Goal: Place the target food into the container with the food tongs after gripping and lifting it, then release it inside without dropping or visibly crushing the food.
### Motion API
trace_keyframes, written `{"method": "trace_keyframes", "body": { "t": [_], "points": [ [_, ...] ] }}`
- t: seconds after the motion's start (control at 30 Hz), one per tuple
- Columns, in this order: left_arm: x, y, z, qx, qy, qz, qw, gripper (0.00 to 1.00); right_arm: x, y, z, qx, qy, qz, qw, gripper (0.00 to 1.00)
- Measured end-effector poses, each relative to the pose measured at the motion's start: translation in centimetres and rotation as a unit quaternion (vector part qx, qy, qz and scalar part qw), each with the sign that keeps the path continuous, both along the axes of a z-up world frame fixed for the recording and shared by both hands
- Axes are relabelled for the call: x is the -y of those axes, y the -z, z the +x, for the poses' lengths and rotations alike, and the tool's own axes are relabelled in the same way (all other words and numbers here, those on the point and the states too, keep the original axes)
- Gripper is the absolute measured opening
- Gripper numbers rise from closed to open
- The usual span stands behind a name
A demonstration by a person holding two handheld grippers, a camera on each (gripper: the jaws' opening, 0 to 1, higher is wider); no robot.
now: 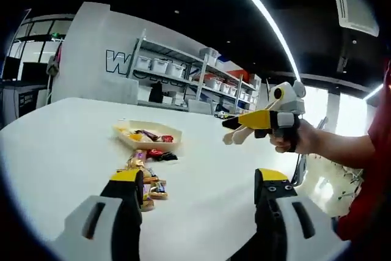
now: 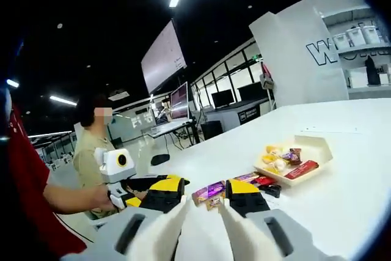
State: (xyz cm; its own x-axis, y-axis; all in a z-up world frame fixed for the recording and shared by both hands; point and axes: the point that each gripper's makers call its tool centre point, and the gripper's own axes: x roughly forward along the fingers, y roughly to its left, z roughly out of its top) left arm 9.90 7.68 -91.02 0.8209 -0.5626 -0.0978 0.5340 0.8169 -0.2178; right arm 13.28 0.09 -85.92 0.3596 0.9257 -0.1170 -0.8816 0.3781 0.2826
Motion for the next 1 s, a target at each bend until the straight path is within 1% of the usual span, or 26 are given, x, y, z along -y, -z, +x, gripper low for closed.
{"method": "trace_keyframes", "body": {
  "t": [0.07, 0.1, 0.2, 0.33, 0.4, 0.43, 0.47, 0.5, 0.57, 0.63, 0.7, 0.73, 0.77, 0.87, 0.97, 1.0],
  "points": [
    [-0.1, 0.3, 0.1, -0.003, -0.006, 0.007, 1.0000, 0.74, 0.2, 0.2, 0.1, -0.001, 0.008, -0.005, 1.0000, 0.22],
    [-0.3, 0.6, 0.2, -0.008, -0.012, 0.007, 0.9999, 0.75, 0.1, 0.3, -0.2, -0.009, 0.005, -0.005, 0.9999, 0.21],
    [-0.6, 1.0, 0.4, -0.028, -0.020, -0.005, 0.9994, 0.80, 0.1, 0.3, -0.3, -0.008, 0.010, -0.007, 0.9999, 0.21],
    [-0.8, 0.9, 0.2, -0.027, -0.022, -0.011, 0.9993, 0.81, 0.1, 0.3, -0.1, -0.009, 0.021, -0.005, 0.9997, 0.22],
    [-1.1, 1.0, 0.2, -0.030, -0.032, -0.009, 0.9990, 0.82, -0.3, 0.2, 0.1, -0.008, 0.027, -0.005, 0.9996, 0.22],
    [-1.3, 1.2, 0.2, -0.034, -0.035, -0.005, 0.9988, 0.83, -0.5, 0.3, 0.2, -0.006, 0.028, -0.007, 0.9996, 0.22],
    [-1.5, 1.4, 0.2, -0.041, -0.041, 0.000, 0.9983, 0.83, -0.6, 0.4, 0.6, 0.003, 0.039, -0.013, 0.9992, 0.22],
    [-1.9, 2.0, 0.2, -0.058, -0.049, 0.007, 0.9971, 0.85, -0.8, 0.5, 0.7, 0.004, 0.041, -0.013, 0.9991, 0.22],
    [-1.9, 1.9, 0.3, -0.058, -0.048, 0.007, 0.9972, 0.86, -1.3, 0.6, 1.0, -0.002, 0.042, -0.012, 0.9990, 0.22],
    [-2.0, 1.8, 0.1, -0.059, -0.049, 0.012, 0.9970, 0.86, -2.0, 0.4, 1.4, -0.003, 0.045, -0.007, 0.9990, 0.22],
    [-2.0, 1.5, 0.0, -0.057, -0.046, 0.019, 0.9971, 0.85, -2.9, 0.2, 1.9, -0.020, 0.052, 0.010, 0.9984, 0.21],
    [-2.0, 1.5, 0.0, -0.058, -0.046, 0.023, 0.9970, 0.85, -3.7, 0.3, 1.7, -0.031, 0.043, 0.015, 0.9985, 0.21],
    [-1.9, 1.5, -0.1, -0.060, -0.045, 0.027, 0.9968, 0.84, -4.1, 0.4, 2.0, -0.029, 0.044, 0.013, 0.9985, 0.21],
    [-1.8, 1.8, -0.3, -0.069, -0.041, 0.041, 0.9960, 0.82, -5.7, 1.3, 2.5, -0.018, 0.045, -0.008, 0.9988, 0.21],
    [-1.9, 1.7, -0.5, -0.065, -0.041, 0.047, 0.9959, 0.82, -7.6, 2.3, 2.8, -0.017, 0.040, -0.021, 0.9989, 0.22],
    [-2.1, 1.7, -0.5, -0.065, -0.042, 0.049, 0.9958, 0.82, -7.9, 2.4, 2.9, -0.013, 0.041, -0.023, 0.9988, 0.22]
  ]
}}
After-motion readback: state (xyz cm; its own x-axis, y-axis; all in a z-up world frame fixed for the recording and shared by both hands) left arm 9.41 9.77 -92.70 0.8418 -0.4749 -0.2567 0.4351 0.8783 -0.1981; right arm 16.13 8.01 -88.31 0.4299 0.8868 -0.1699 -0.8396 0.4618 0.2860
